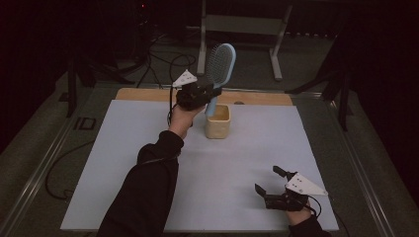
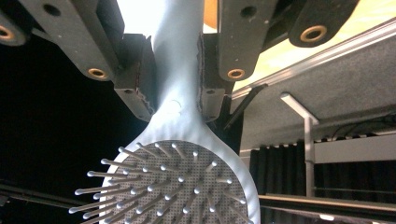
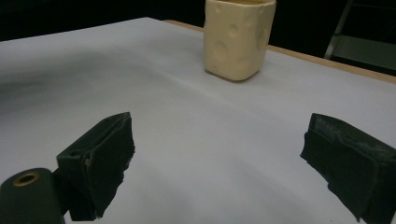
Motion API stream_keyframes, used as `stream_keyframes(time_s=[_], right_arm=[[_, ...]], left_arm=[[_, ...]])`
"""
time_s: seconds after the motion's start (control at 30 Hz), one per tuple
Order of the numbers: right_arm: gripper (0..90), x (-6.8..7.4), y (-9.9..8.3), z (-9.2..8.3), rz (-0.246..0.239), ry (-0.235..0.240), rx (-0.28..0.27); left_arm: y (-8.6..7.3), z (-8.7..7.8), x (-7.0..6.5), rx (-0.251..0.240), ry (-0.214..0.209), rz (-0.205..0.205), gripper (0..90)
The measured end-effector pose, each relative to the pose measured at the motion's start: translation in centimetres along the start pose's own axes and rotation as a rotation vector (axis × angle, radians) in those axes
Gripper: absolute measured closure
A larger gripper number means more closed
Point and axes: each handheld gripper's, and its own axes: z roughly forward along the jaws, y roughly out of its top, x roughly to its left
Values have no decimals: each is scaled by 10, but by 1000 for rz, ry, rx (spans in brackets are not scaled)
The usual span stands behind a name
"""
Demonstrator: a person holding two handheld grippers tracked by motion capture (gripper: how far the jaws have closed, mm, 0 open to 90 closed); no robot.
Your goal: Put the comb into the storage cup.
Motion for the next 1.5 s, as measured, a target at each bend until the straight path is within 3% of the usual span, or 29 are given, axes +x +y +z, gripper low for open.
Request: stream_keyframes(time_s=[0.4, 0.73, 1.5], right_arm=[[85, -1, -1, 0, 6, 5, 1], [84, 0, -1, 0, 9, 9, -3], [85, 0, 0, -1, 11, 18, -9]], left_arm=[[-17, 15, 15, -47, -1, -42, 702], [-26, 26, 17, -80, 6, -35, 702], [-49, 44, 15, -13, 11, 36, 700]])
